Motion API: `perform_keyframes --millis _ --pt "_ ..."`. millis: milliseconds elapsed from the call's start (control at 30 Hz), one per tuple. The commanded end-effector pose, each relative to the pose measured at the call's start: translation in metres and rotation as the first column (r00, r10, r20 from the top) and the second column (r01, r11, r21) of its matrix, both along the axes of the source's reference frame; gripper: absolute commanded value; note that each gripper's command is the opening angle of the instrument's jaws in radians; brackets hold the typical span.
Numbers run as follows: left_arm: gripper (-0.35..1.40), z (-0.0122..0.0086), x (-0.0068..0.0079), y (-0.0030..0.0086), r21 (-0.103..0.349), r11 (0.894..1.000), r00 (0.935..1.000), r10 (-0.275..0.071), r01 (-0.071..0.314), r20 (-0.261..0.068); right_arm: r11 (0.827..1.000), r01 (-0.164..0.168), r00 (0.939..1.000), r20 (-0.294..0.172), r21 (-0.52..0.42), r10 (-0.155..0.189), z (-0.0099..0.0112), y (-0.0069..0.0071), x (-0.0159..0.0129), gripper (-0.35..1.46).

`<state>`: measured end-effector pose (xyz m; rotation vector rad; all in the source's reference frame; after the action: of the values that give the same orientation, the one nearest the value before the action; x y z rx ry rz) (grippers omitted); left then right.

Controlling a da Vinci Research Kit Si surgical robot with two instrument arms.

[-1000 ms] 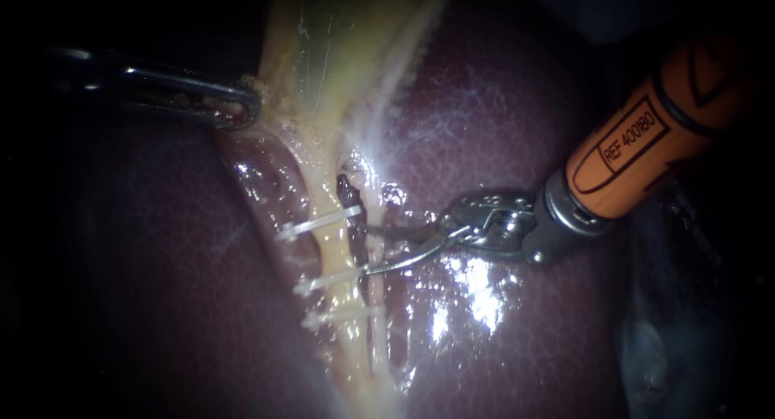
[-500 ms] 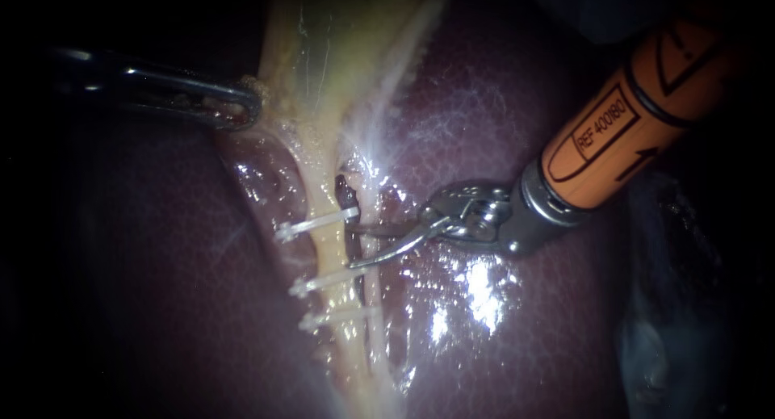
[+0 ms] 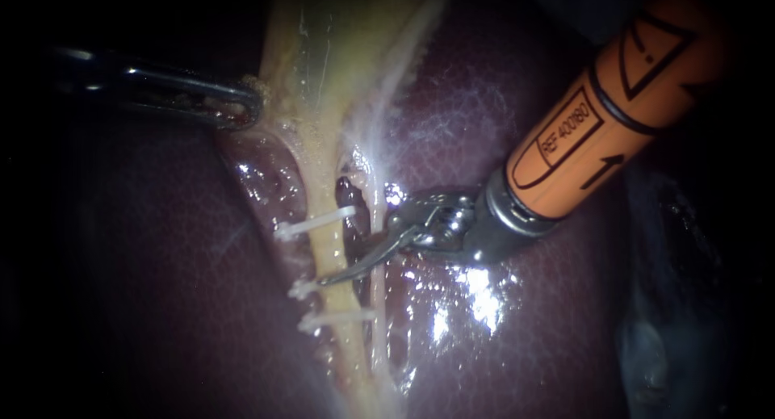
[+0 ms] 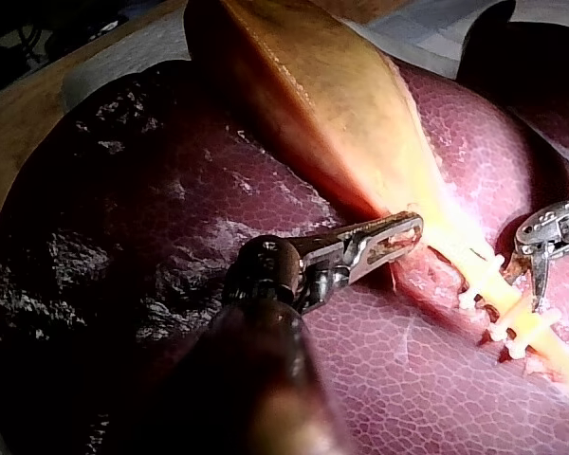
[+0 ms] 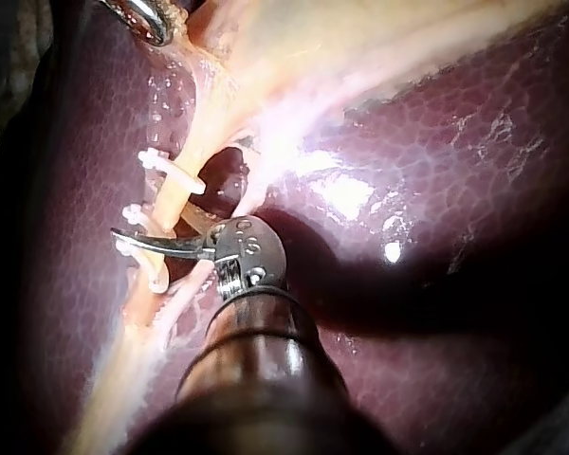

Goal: Go to the cutting position left tube

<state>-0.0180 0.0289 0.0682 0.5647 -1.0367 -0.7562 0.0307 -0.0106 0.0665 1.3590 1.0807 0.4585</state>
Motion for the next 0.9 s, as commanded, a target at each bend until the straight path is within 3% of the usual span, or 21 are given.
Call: perform_keyframes --millis 33,267,433,700,900 --pt "-0.35 0.0 0.0 0.0 0.0 1.0 1.0 0.0 0.0 0.0 1.0 -0.007 1.0 -0.006 0.002 0.007 0.0 0.0 0.0003 1.32" --pt "-0.35 0.0 0.0 0.0 0.0 1.0 1.0 0.0 0.0 0.0 1.0 -0.031 0.9993 -0.02 0.006 0.031 0.0003 0.0001 0.0018 1.32" --pt "-0.35 0.0 0.0 0.0 0.0 1.0 1.0 0.0 0.0 0.0 0.999 -0.053 0.9971 -0.056 -0.011 0.052 0.0003 0.0001 0.0026 1.34" --pt "-0.35 0.0 0.0 0.0 0.0 1.0 1.0 0.0 0.0 0.0 0.992 -0.082 0.9891 -0.13 -0.1 0.069 -0.0001 0.0001 0.0033 1.3" --pt "-0.35 0.0 0.0 0.0 0.0 1.0 1.0 0.0 0.0 0.0 0.986 -0.111 0.9795 -0.181 -0.122 0.088 -0.0015 0.0002 0.0039 1.29"
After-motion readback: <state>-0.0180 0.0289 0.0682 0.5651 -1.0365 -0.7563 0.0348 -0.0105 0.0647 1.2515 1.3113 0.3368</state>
